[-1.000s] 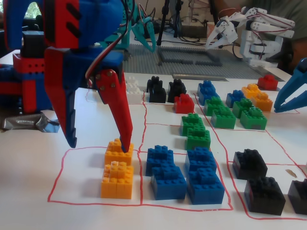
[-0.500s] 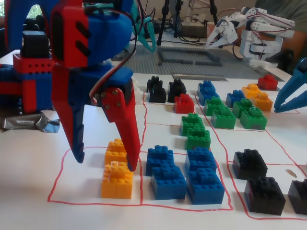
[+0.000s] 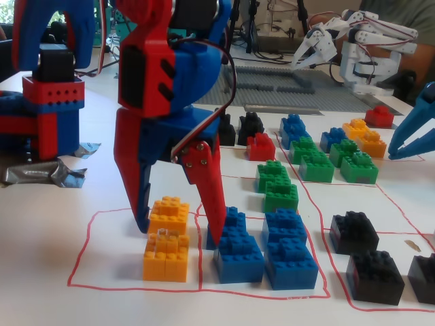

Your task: Grab the block and put it in the grey marker

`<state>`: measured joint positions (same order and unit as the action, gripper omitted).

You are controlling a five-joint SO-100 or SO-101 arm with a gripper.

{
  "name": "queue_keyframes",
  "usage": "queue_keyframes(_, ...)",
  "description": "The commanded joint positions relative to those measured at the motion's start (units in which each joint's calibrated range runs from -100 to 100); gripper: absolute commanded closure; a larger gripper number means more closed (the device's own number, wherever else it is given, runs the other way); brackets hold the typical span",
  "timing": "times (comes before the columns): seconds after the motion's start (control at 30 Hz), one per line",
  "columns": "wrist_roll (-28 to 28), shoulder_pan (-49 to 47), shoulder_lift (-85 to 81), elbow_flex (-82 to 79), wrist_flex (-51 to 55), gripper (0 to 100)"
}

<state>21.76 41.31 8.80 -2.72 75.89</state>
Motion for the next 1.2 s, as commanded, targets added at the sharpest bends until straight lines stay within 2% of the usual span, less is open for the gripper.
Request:
queue_keyframes(0.0,0.68,0.01,-2.86,3.09,0.50,72)
queue_keyframes(0.33,3.57,2.16,-3.93,-2.63,-1.53,72)
queue_keyframes(1.17,3.91,2.56,1.51,0.64,-2.10,74)
